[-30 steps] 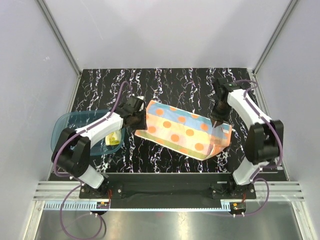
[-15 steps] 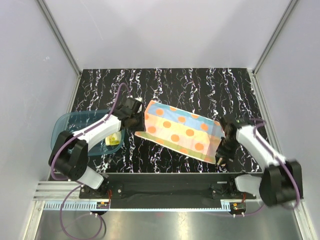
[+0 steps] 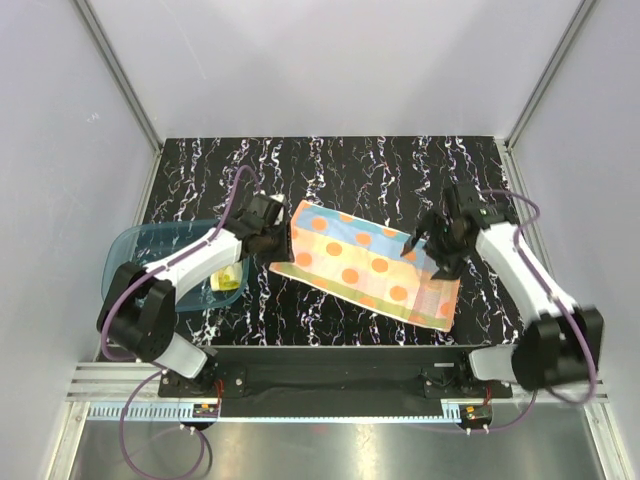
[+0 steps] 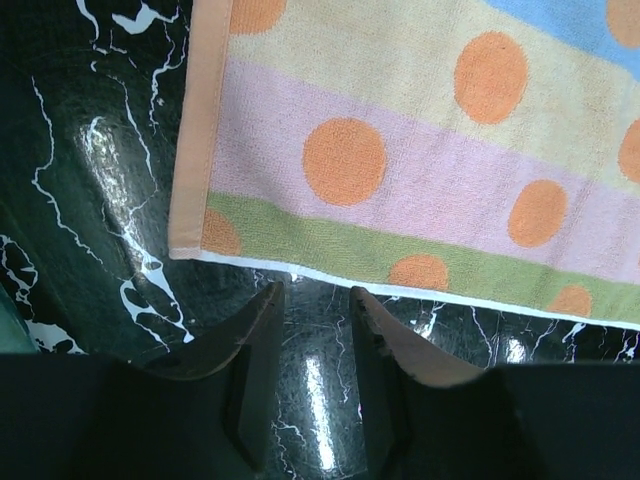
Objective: Roll the towels
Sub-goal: Flatten the towel
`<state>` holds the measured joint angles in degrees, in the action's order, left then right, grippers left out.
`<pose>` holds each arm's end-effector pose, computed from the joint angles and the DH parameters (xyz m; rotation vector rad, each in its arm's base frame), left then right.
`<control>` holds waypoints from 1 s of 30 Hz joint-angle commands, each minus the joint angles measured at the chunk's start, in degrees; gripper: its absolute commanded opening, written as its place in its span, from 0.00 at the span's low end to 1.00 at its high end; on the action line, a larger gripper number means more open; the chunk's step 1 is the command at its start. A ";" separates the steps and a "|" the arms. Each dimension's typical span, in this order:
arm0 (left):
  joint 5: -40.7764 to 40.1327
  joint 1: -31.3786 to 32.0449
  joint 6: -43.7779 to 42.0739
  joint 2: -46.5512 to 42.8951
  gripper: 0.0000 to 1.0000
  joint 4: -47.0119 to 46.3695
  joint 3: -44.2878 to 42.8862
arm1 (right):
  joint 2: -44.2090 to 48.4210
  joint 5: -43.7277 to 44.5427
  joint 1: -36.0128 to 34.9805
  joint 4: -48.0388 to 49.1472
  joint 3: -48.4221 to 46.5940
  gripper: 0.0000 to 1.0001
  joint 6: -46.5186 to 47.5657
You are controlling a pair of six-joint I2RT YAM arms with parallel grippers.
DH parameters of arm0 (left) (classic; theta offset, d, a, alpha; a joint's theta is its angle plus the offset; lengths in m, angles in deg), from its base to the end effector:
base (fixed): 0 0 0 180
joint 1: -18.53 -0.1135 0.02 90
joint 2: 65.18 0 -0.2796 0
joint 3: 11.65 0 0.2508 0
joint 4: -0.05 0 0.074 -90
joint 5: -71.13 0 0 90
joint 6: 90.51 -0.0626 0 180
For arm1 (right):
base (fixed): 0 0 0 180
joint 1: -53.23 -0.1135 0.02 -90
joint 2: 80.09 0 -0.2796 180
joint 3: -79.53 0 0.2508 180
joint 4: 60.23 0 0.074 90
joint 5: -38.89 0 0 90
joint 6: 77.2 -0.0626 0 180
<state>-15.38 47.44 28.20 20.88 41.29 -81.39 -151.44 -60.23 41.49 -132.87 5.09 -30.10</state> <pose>0.2736 -0.1555 0.2068 0.0280 2.6397 -0.4405 0.2217 0.0562 0.2647 0.7297 2.7703 0.4401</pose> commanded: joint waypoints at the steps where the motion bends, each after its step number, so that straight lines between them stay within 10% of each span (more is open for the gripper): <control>1: 1.78 -0.08 -2.07 3.04 0.38 -1.82 -5.00 | -10.26 0.79 4.18 7.55 -3.56 1.00 3.17; 15: 3.90 -0.17 -1.38 23.00 0.36 -4.19 -11.08 | -38.32 0.68 7.62 13.99 -14.54 1.00 9.23; 30: -3.04 -0.08 3.20 11.85 0.35 -6.31 5.54 | -52.40 1.74 7.71 9.15 -33.79 1.00 15.56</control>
<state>-12.63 47.22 32.53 31.40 26.08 -76.93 -203.09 -60.26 49.38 -126.42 -27.54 -17.31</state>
